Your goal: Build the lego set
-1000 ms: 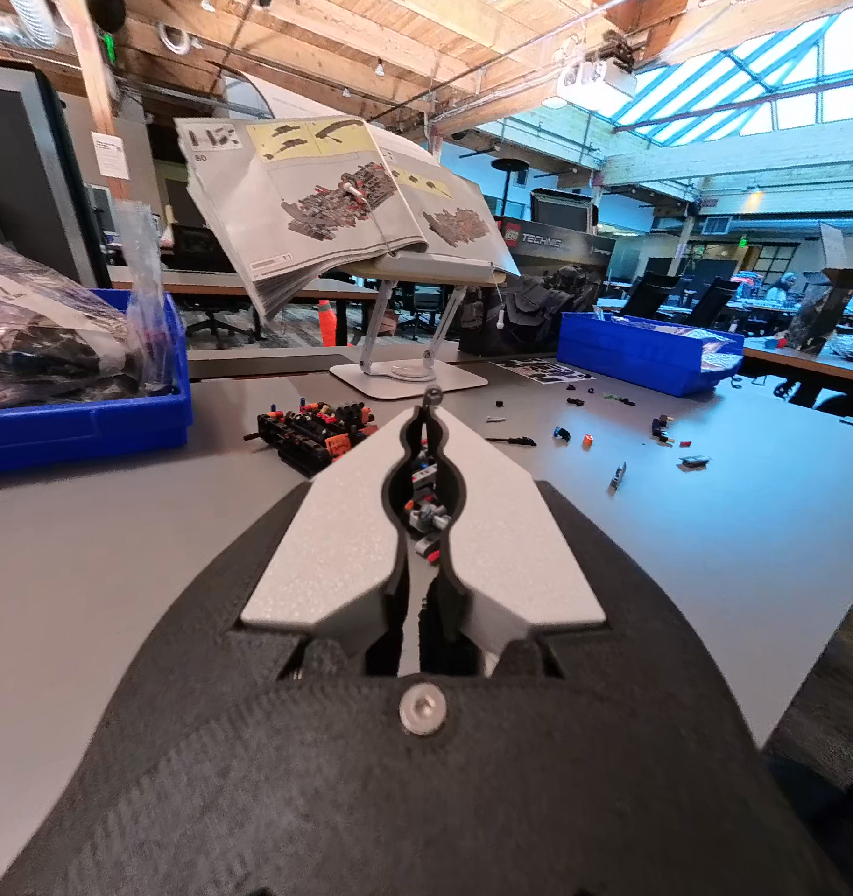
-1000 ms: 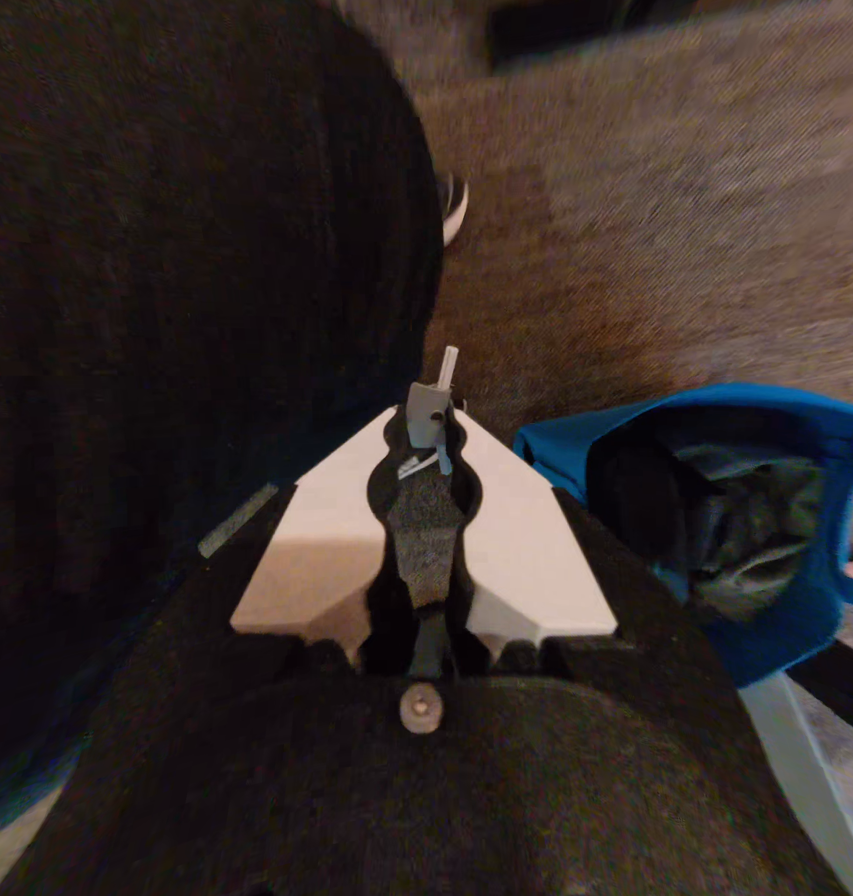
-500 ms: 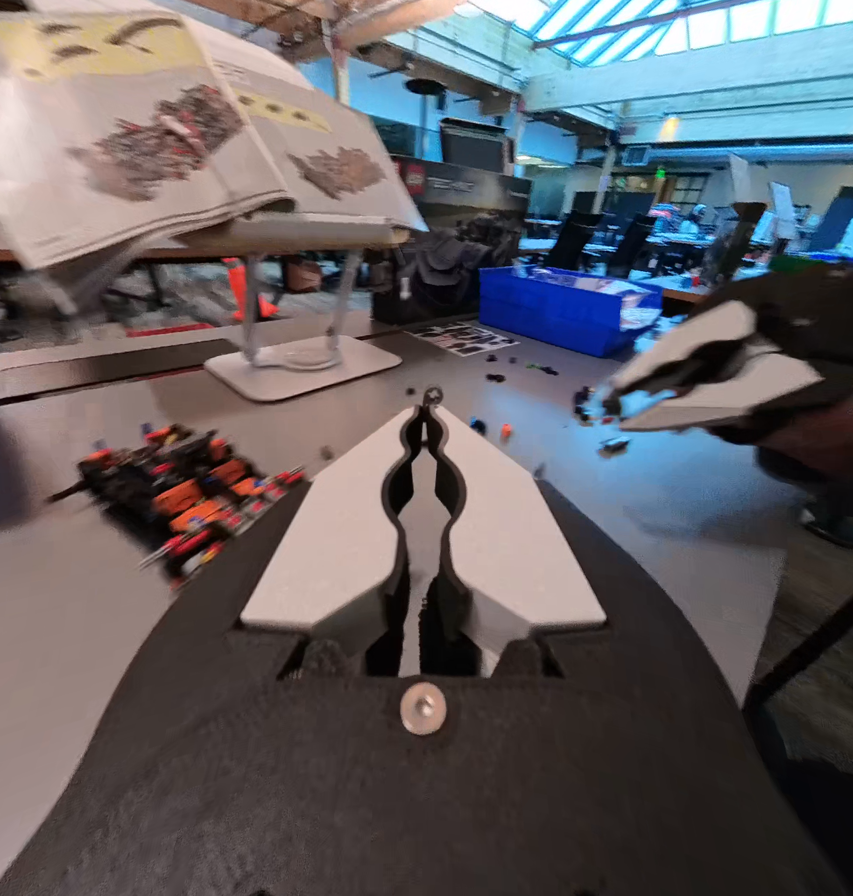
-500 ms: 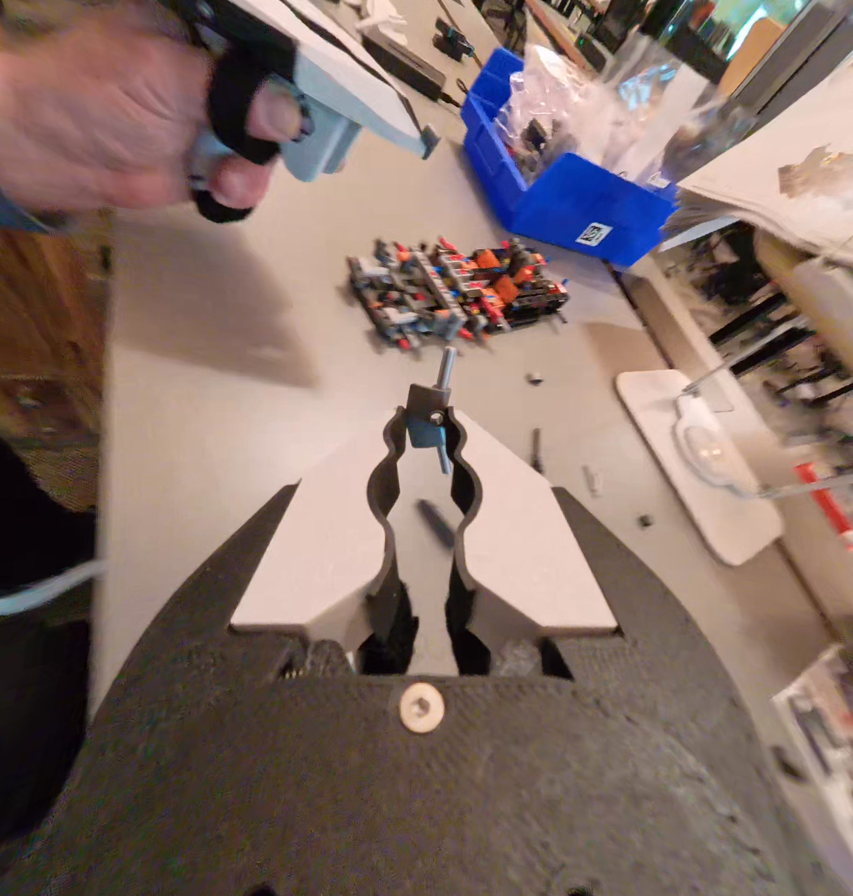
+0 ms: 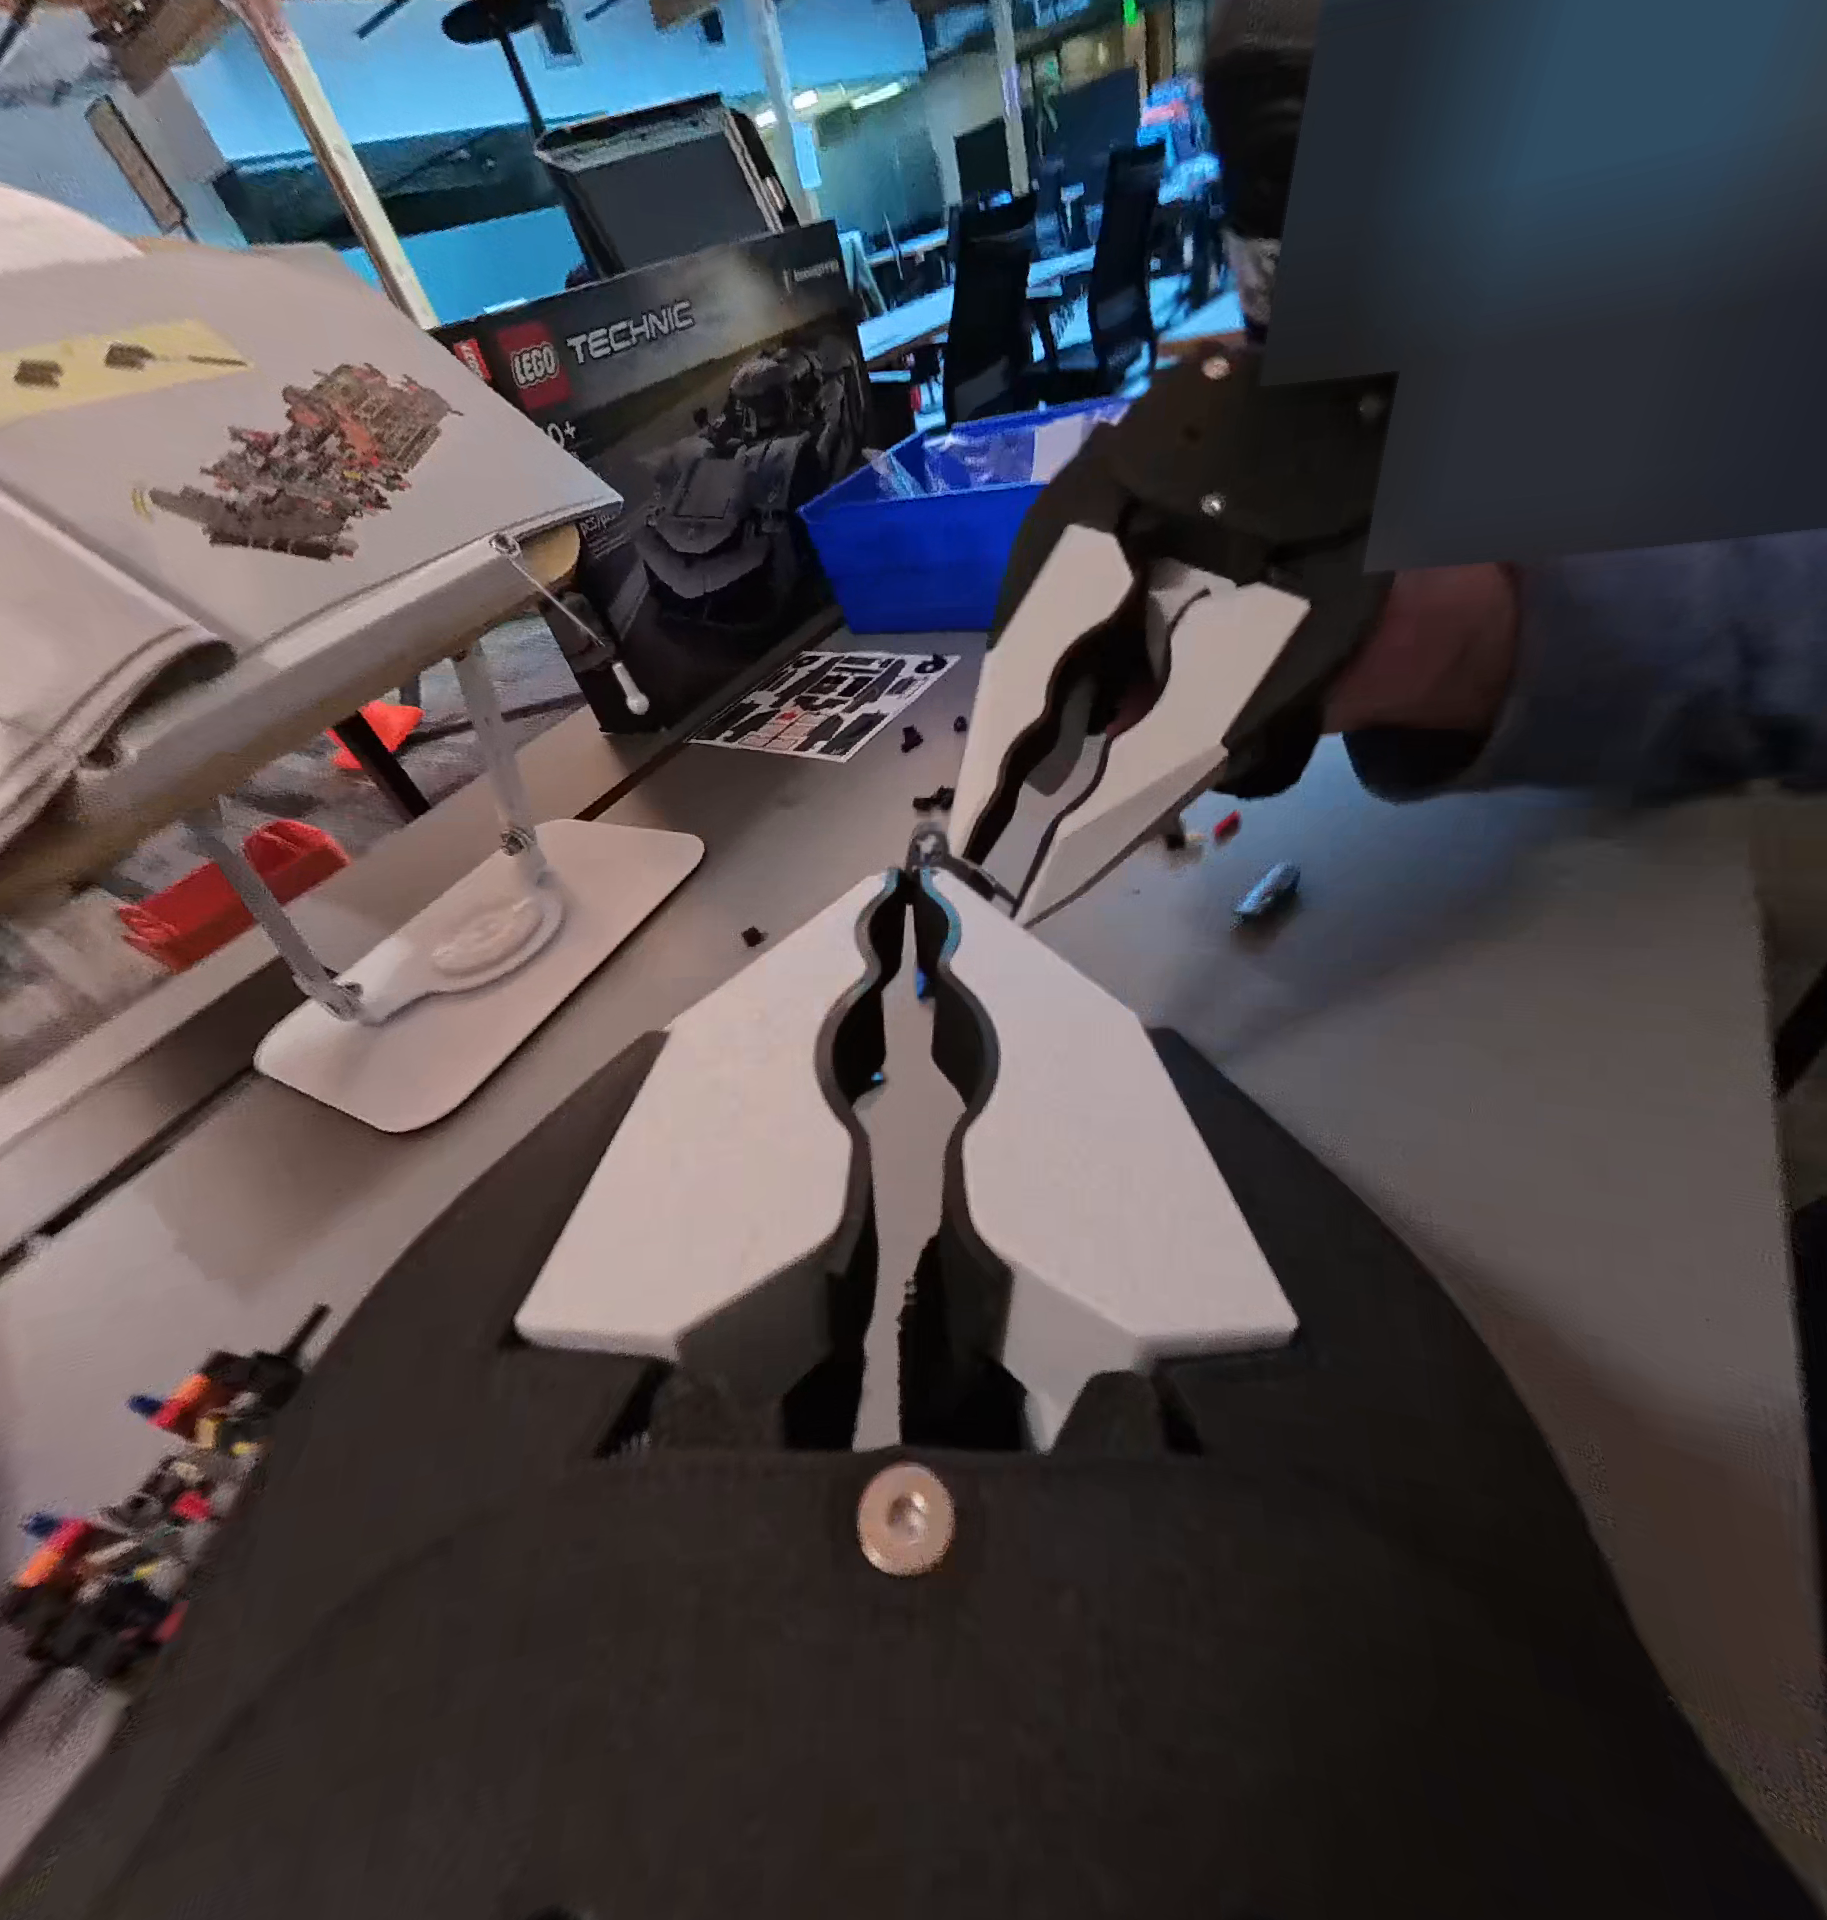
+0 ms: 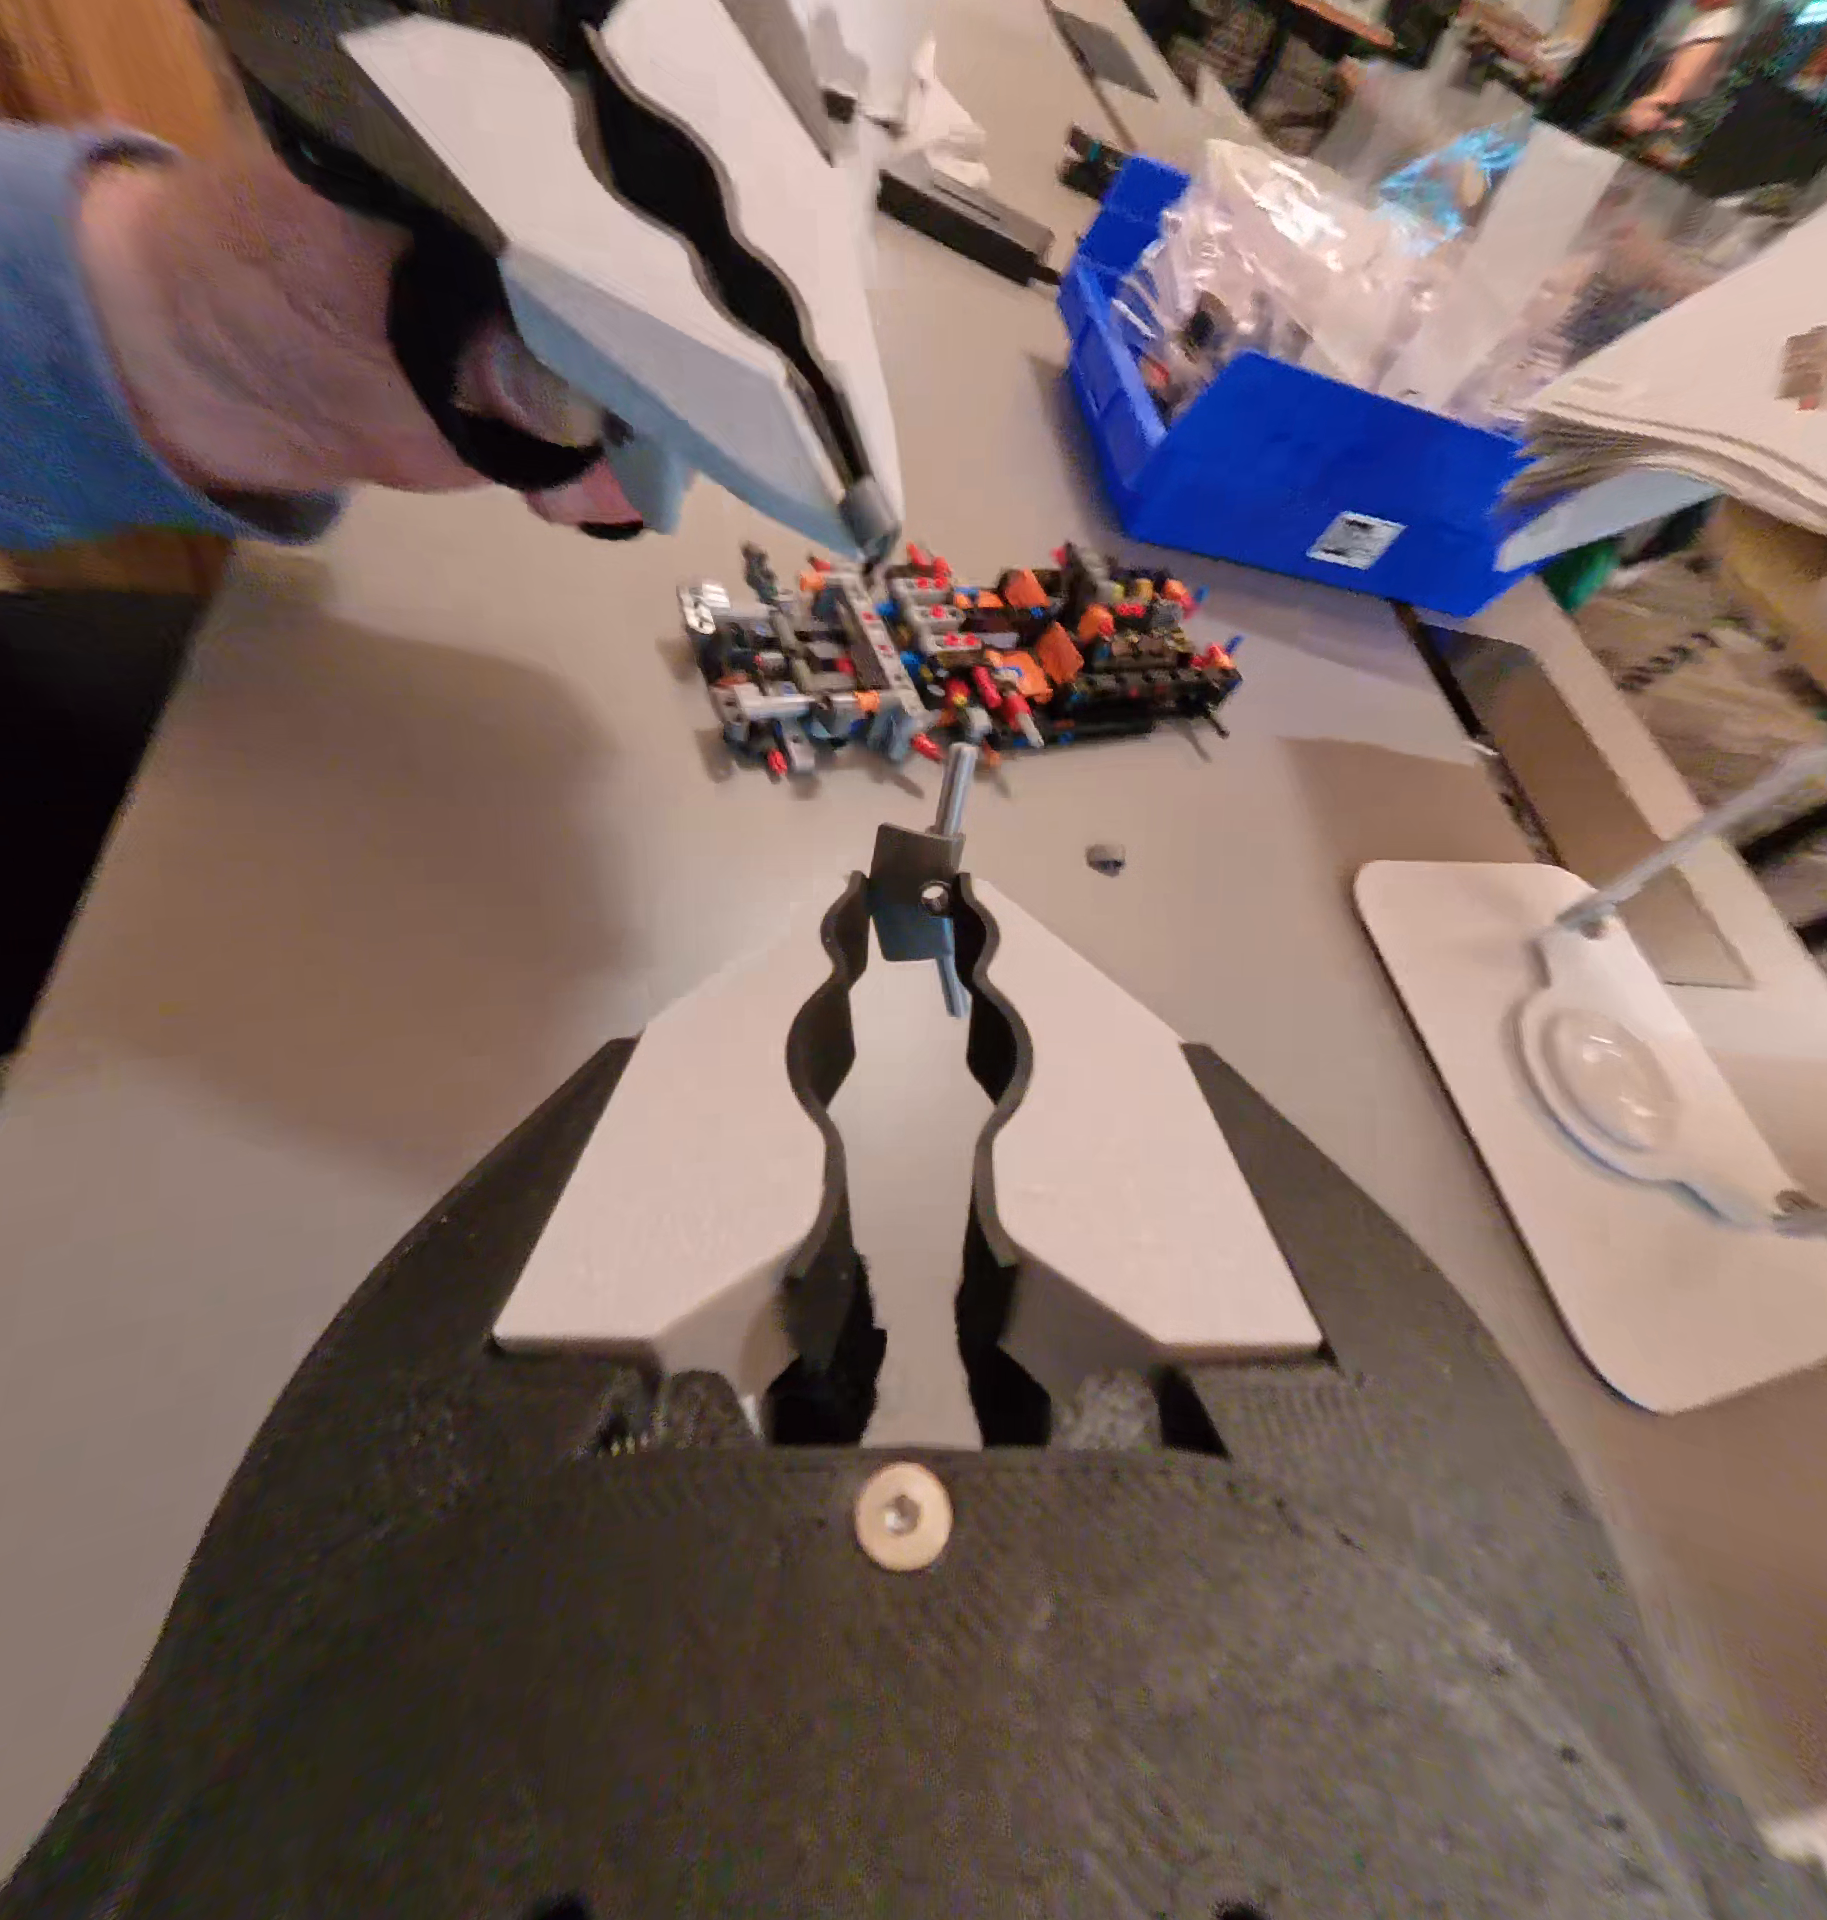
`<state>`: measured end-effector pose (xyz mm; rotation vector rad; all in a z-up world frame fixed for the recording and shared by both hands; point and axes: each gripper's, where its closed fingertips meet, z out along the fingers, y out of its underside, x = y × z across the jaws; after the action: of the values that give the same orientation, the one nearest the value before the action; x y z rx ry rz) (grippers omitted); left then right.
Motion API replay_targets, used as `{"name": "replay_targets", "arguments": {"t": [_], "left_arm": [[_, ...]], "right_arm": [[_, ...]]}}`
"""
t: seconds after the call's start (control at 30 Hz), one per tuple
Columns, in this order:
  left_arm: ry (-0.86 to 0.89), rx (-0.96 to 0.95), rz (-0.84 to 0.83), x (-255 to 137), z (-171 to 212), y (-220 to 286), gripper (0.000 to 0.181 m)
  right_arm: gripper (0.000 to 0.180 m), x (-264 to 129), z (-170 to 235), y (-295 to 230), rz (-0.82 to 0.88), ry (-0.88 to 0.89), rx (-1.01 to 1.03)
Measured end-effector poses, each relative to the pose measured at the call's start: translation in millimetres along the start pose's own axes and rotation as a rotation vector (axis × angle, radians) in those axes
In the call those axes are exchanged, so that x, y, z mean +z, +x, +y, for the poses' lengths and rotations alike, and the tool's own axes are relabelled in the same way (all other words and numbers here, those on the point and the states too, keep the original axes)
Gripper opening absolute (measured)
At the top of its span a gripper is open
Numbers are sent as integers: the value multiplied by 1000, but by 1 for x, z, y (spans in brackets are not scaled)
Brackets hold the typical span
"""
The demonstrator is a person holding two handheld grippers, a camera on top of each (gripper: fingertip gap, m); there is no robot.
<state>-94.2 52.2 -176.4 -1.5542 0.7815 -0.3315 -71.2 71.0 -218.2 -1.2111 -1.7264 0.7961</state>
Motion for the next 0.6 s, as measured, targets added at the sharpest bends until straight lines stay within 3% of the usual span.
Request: {"name": "replay_targets", "arguments": {"t": [0.27,0.5,0.6], "left_arm": [[-96,190,65,13,25,-9,0],[-179,221,173,25,44,-9,0],[-210,230,212,29,58,-7,0]], "right_arm": [[14,14,8,6,-74,26,7],[13,28,40,16,120,-169,-293],[14,27,45,11,106,-193,-345]]}}
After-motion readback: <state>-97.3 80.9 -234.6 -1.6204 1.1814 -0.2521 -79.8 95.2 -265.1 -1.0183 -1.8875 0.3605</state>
